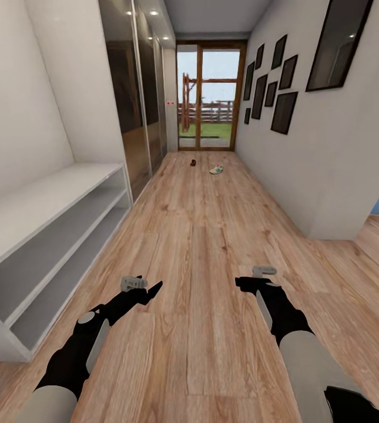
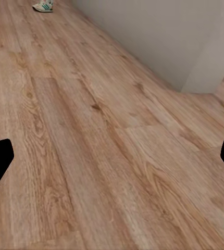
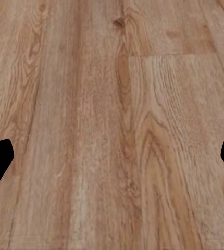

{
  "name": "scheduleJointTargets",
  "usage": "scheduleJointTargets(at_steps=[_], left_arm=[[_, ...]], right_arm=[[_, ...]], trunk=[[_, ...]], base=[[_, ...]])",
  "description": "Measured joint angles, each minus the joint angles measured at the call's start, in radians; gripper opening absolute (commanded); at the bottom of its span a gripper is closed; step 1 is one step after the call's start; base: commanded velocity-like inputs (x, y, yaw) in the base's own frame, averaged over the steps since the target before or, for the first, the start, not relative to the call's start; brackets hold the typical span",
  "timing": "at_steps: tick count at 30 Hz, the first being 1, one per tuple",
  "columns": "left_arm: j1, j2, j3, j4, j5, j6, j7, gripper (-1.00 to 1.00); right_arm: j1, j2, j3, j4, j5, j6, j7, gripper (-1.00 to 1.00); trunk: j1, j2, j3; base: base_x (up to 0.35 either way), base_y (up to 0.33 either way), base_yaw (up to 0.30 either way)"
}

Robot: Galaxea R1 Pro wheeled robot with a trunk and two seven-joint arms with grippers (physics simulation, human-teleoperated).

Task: Pick up the two gym shoes and the two sandals from the corridor floor and place them onto the hallstand (shoe rack) in the corridor, making sure they are on the rack and not on the floor. Arrange them so the two gym shoes are next to each other and the two sandals are next to each other.

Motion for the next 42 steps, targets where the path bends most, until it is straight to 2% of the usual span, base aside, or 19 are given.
scheduleJointTargets(at_steps=[8, 42], left_arm=[[0.000, -0.008, 0.001, 0.000, -0.001, 0.000, 0.000, 1.00], [0.000, -0.008, 0.003, -0.002, -0.001, 0.000, -0.001, 1.00]], right_arm=[[0.000, 0.000, 0.000, 0.002, 0.000, 0.000, 0.000, 1.00], [0.000, 0.000, 0.000, 0.005, 0.000, 0.000, 0.000, 1.00]], trunk=[[0.000, 0.000, 0.000], [0.000, 0.000, 0.000]], base=[[0.345, 0.000, 0.000], [0.345, 0.000, 0.000]])
